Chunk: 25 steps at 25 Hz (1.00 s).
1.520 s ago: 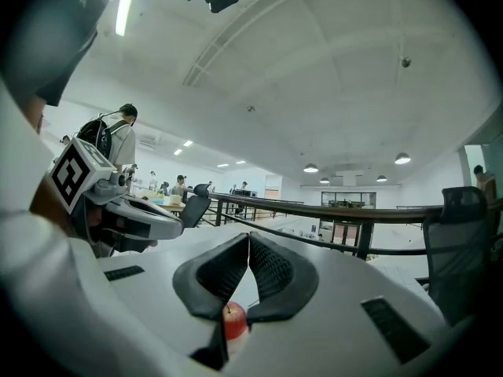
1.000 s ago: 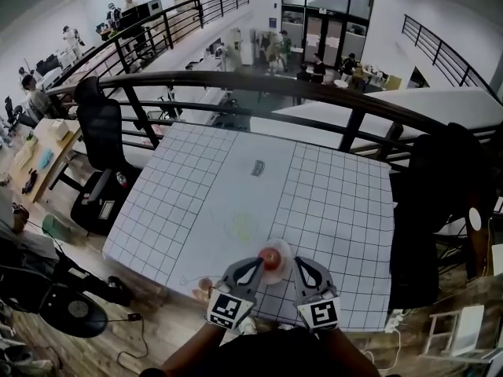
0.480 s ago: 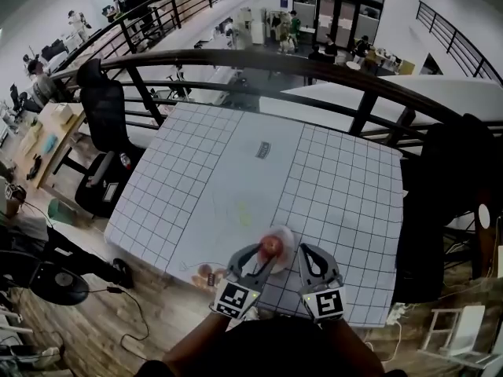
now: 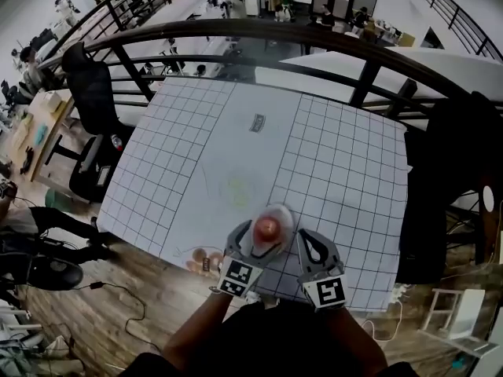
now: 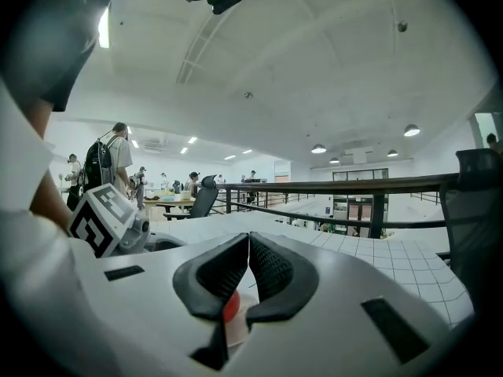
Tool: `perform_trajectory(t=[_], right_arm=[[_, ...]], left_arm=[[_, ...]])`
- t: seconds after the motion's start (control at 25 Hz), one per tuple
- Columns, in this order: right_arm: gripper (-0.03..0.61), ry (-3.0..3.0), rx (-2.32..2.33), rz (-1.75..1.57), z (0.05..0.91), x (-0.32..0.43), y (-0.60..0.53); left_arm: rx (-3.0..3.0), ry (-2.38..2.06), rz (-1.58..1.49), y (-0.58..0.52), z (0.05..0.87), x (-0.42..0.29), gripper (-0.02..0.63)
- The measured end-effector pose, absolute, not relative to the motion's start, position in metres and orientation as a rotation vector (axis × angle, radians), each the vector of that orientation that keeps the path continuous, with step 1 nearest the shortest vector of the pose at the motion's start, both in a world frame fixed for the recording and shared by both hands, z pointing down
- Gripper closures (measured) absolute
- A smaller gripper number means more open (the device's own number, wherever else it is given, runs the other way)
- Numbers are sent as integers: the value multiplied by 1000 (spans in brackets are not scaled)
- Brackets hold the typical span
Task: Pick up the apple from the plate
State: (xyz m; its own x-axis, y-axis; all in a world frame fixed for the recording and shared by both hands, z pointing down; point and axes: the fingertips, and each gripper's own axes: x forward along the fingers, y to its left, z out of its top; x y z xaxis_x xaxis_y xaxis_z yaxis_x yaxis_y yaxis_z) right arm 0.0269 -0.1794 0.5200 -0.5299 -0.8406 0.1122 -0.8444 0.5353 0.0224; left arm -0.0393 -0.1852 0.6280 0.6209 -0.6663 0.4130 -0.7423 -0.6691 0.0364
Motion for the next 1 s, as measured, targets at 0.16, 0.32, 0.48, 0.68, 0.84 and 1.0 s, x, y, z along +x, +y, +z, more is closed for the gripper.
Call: perform_trajectory(t=[0.16,0.32,0.48,0.68,0.84,1.0], right_arm=[[555,-2663,1463,59,525,28,-184],[554,-2663,1469,77,530,30,-184],[555,-2645,1457,99,540,33,-182],[555,-2584,1451,169,566,42,-179],[555,-2536,1447,235,587,47,-176],[555,-2513,1446,270,598,54,-173]], left_arm=[[2594,-1124,642,-190,662,-36,184],[2594,-1107,701,-193,677,-33,184],[2580,-1101,751,-196,690,-32,184],[2593,-1096,787,-198,700,-28,184],[2587,-1113,796,-201,704,-28,184],[2583,-1115,790,-205,703,-28,186]])
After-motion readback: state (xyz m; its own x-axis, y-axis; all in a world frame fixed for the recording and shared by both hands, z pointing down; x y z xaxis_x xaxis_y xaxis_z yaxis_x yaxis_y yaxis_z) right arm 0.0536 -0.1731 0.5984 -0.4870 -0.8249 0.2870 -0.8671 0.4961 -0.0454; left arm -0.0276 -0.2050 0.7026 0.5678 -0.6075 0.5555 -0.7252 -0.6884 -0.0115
